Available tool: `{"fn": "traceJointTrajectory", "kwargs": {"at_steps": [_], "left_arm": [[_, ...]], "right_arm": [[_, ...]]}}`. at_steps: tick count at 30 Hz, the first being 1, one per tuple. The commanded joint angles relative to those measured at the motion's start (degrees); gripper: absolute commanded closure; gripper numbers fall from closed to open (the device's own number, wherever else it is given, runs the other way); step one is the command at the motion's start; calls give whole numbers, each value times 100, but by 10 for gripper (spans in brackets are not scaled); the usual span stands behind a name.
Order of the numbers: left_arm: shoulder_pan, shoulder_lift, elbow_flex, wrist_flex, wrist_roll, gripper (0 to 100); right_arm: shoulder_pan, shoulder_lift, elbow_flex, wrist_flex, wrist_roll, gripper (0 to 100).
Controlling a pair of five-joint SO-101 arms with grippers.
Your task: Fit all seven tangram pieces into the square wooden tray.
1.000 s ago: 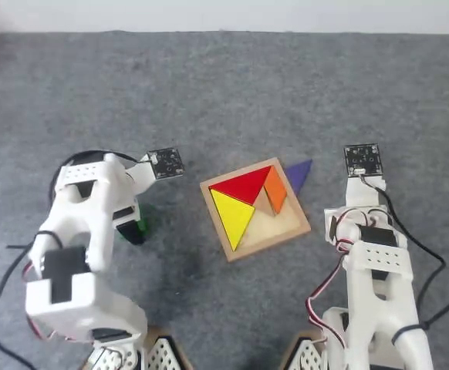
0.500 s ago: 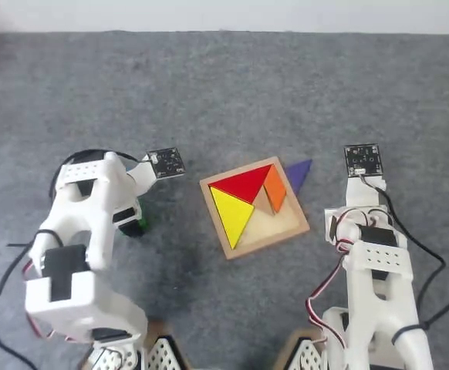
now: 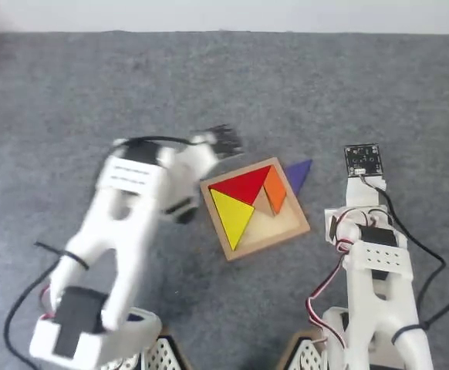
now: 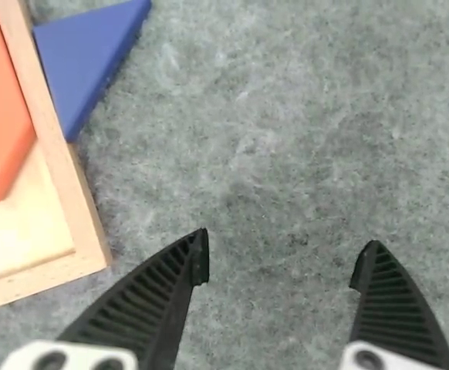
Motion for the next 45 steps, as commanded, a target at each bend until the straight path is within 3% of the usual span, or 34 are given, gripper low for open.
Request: {"fn": "traceJointTrajectory", "kwargs": {"at_steps": [1, 4, 8, 14, 18, 27, 31, 39, 45], "left_arm": [[1591, -114, -453, 44, 2664, 988], [2171, 325, -866, -70, 3648, 988], [2374, 1248, -1499, -475, 4888, 988], [2365, 2840, -2114, -721, 5758, 988], [2435, 3367, -2211, -1064, 5846, 988], [2514, 3437, -2220, -1037, 6084, 986], [2514, 3437, -2220, -932, 5732, 983], [2585, 3420, -2070, -923, 5714, 923], [3077, 2558, -1516, -1310, 5459, 880]], "right_arm": [[365, -215, -255, 48, -70, 692], [602, -215, -255, 40, -70, 692], [646, -215, -255, 40, -70, 692], [646, -198, -255, -4, -79, 692], [646, -189, -255, -4, -79, 692], [620, -171, -255, -4, -79, 692], [620, -163, -255, -13, -79, 692], [620, -163, -255, -13, -79, 692], [620, -163, -255, -13, -79, 692]]}}
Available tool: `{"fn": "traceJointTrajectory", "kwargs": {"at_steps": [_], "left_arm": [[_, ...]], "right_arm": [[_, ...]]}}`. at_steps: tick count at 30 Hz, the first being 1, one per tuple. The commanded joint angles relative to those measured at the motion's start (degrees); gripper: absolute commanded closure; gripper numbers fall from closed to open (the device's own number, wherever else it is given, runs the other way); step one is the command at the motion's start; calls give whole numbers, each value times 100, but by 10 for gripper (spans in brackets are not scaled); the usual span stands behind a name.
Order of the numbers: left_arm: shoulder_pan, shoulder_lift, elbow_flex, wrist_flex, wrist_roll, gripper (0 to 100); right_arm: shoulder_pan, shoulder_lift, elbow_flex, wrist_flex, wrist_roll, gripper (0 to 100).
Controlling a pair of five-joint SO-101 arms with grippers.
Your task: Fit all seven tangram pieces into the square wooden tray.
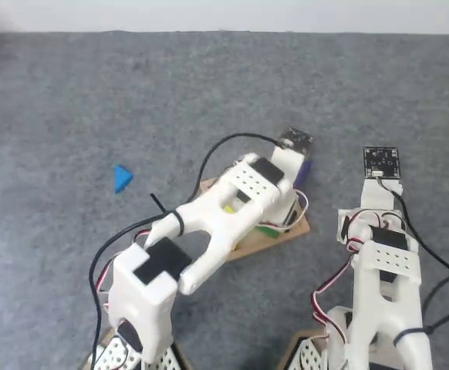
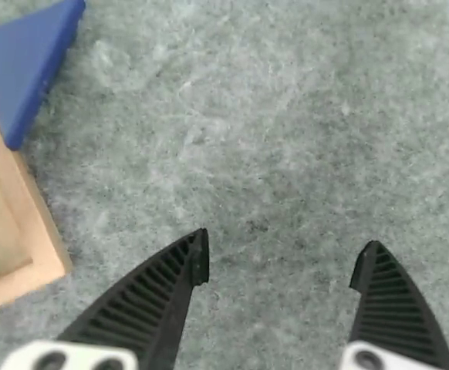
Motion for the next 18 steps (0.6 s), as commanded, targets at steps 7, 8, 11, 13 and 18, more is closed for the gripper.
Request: {"fn": "traceJointTrajectory", "kwargs": {"at_steps": [7, 8, 11, 13, 18], "left_arm": [[-114, -1556, 980, -624, -492, 870], [-185, -1547, 998, -607, -501, 870], [-273, -1547, 1077, -607, -668, 868], [-264, -1591, 1147, -607, -668, 848], [-229, -1591, 1314, -607, -668, 803]], "right_arm": [[40, -163, -255, -13, -62, 692], [40, -163, -255, -13, -62, 692], [40, -163, -255, -13, -62, 692], [40, -163, -255, -13, -62, 692], [40, -154, -255, -13, -62, 692]]}}
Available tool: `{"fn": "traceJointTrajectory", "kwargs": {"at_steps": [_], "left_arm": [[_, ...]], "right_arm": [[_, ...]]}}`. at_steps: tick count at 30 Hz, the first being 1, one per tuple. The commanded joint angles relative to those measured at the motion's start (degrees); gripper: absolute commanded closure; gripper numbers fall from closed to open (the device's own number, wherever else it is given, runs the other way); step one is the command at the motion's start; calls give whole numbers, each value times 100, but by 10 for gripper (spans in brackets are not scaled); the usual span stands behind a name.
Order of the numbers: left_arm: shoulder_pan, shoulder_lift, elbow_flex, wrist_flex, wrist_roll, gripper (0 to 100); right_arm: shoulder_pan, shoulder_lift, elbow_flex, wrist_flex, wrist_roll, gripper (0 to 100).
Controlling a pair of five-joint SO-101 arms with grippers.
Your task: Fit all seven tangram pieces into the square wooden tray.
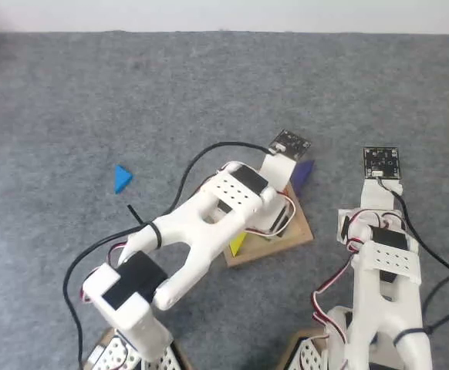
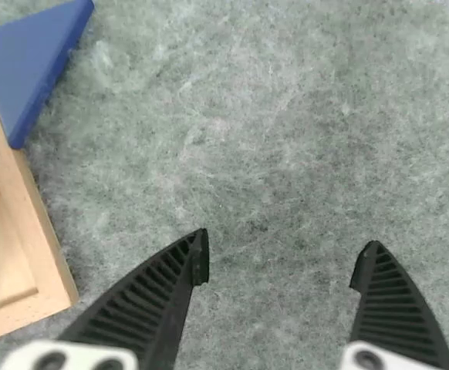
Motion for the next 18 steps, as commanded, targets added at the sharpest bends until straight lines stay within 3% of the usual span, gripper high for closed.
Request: {"fn": "traceJointTrajectory", "kwargs": {"at_steps": [1, 18], "left_arm": [[-26, -360, 101, -88, -79, 803], [-62, -360, 75, -123, -202, 741]], "right_arm": [[40, -154, -255, -13, -62, 692], [-110, -154, -255, -22, -62, 692]]}}
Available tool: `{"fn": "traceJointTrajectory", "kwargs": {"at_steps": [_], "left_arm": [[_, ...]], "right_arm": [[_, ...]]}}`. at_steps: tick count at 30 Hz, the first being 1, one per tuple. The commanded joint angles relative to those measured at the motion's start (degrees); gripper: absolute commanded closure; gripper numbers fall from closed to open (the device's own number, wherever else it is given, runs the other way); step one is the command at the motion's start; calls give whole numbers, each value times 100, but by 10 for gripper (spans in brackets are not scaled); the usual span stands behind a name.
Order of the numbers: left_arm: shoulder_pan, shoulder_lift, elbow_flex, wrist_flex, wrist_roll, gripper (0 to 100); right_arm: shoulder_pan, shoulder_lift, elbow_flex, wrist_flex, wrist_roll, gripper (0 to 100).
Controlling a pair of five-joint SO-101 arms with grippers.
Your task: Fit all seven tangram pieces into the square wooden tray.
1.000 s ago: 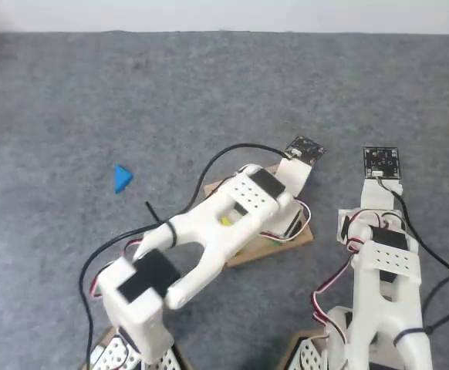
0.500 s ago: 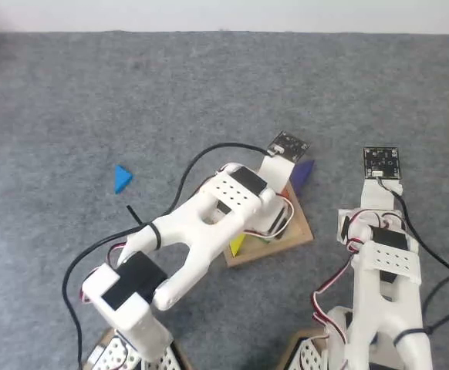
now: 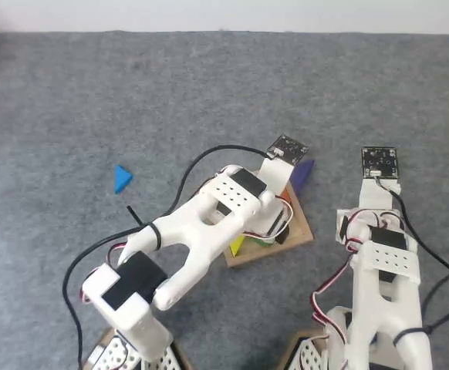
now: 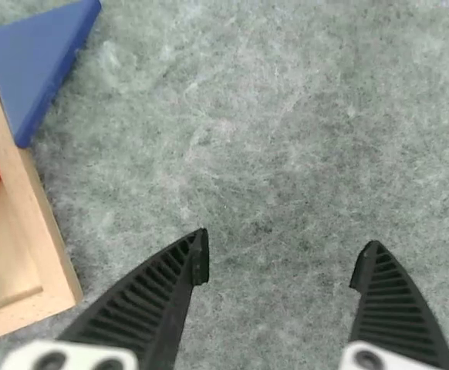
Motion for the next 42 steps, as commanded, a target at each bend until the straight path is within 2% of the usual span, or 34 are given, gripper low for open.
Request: {"fn": "traceJointTrajectory", "kwargs": {"at_steps": [1, 12, 20, 30, 40, 42], "left_arm": [[-70, -352, -145, -88, -132, 741], [-484, -624, -101, -176, -158, 742], [-510, -1327, 629, -229, -325, 742], [-527, -1310, 1376, -958, -633, 742], [-1081, -1354, 1262, -1196, -1020, 742], [-1495, -1398, 1015, -1178, -1029, 742]], "right_arm": [[-48, -154, -255, -22, -62, 692], [-40, -154, -255, -22, -53, 692], [-40, -154, -255, -22, -53, 692], [-48, -154, -255, -22, -53, 692], [-48, -154, -255, -13, -53, 692], [-48, -154, -255, -13, -53, 692]]}}
